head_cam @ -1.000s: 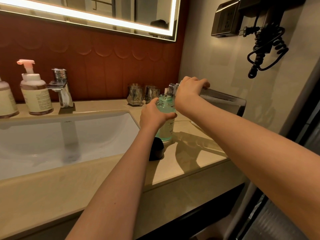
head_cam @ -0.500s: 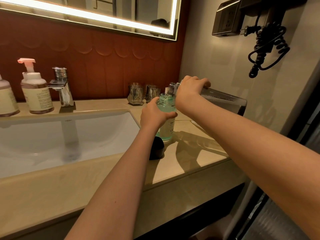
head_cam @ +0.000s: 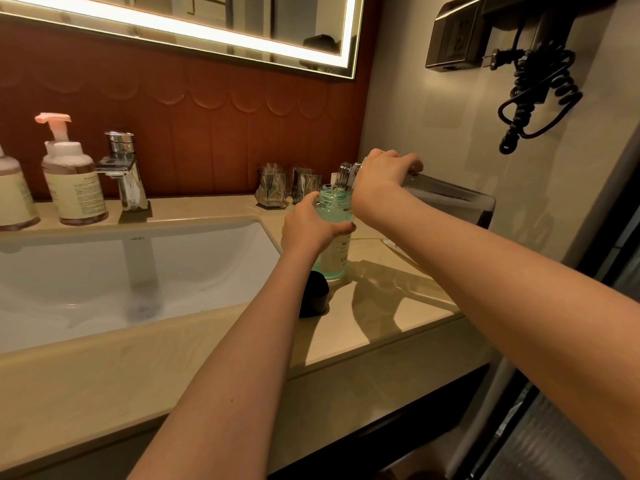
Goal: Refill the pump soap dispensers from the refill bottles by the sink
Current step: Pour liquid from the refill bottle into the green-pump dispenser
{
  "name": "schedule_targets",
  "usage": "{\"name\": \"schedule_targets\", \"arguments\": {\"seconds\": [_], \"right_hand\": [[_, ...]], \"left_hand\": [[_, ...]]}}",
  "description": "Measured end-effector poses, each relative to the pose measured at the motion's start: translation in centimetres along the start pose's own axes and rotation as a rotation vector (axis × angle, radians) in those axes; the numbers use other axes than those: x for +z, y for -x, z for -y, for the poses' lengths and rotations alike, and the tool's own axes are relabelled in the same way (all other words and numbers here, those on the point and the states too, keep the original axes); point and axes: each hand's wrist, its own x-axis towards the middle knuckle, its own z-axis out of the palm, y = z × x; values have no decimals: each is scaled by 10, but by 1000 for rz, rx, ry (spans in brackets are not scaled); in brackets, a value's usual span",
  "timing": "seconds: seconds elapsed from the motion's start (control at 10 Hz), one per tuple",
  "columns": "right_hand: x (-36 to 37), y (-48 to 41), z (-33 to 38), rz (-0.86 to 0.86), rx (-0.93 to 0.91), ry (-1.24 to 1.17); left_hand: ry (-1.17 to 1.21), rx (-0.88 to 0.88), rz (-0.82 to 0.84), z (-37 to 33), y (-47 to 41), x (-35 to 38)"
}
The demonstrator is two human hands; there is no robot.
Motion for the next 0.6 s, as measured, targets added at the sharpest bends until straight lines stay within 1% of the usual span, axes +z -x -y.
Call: {"name": "schedule_targets", "arguments": {"seconds": [0.3, 0.6], "right_hand": [[0, -1, -1, -15, -19, 9], [2, -4, 2, -8, 9, -3]], "left_hand": [[3, -2, -4, -1, 1, -1], [11, 11, -2, -1, 2, -1]]}}
